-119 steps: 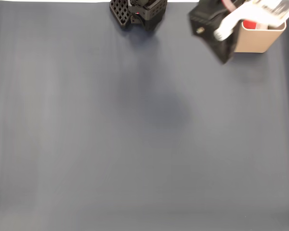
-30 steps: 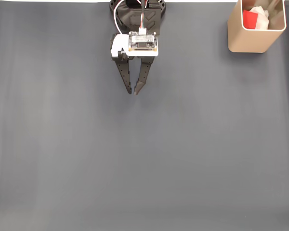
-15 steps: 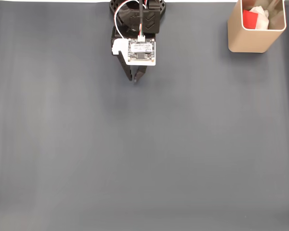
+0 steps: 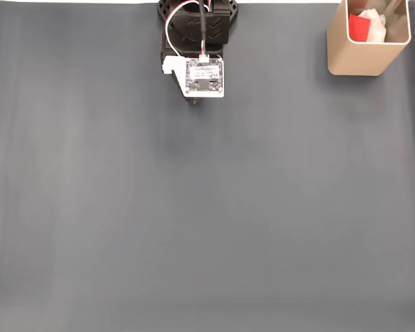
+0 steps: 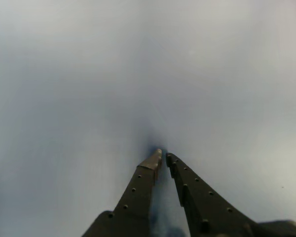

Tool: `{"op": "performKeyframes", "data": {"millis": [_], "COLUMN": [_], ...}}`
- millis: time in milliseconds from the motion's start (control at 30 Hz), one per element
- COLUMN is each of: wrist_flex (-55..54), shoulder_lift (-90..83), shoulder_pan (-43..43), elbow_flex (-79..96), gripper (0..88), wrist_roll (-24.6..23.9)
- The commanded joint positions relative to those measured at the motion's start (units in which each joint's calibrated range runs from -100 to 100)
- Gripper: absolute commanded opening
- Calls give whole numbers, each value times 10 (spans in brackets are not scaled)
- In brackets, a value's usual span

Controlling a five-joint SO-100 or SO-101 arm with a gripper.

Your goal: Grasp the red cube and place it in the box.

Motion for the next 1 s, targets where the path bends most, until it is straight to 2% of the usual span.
{"op": "performKeyframes", "data": {"millis": [0, 500, 967], "wrist_flex": [24, 52, 52], "shoulder_lift": [-7, -7, -7], "shoulder_pan": [-6, -8, -8], "elbow_flex": [8, 8, 8], "gripper": [2, 6, 6], "wrist_roll": [3, -21, -21]}}
